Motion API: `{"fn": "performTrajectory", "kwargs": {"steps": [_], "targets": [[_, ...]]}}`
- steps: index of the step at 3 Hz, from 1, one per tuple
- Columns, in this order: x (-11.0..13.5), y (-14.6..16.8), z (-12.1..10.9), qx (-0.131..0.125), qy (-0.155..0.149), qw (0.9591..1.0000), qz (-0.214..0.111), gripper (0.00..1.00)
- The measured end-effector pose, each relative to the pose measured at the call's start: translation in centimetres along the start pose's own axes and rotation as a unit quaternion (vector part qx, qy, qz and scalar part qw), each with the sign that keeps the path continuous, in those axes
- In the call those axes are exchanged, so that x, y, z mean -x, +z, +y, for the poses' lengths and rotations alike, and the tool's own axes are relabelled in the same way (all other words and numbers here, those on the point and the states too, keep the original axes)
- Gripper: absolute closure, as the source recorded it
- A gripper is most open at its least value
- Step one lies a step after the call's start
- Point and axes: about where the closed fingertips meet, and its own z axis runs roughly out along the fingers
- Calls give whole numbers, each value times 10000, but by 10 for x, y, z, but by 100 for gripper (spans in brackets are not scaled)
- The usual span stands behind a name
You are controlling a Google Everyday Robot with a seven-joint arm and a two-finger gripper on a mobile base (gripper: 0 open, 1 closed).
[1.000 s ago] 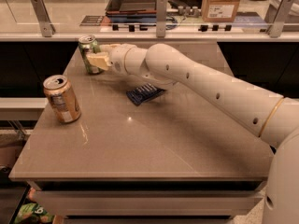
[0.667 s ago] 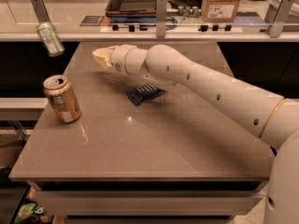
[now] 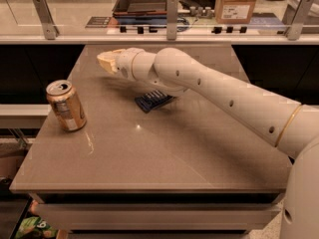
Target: Knock green can over
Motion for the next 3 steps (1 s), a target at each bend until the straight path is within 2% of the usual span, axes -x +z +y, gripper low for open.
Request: {"fn": "performTrajectory", "kwargs": {"steps": [3], "targets": [[1,5,7,63,0,10000,-6,0]]}}
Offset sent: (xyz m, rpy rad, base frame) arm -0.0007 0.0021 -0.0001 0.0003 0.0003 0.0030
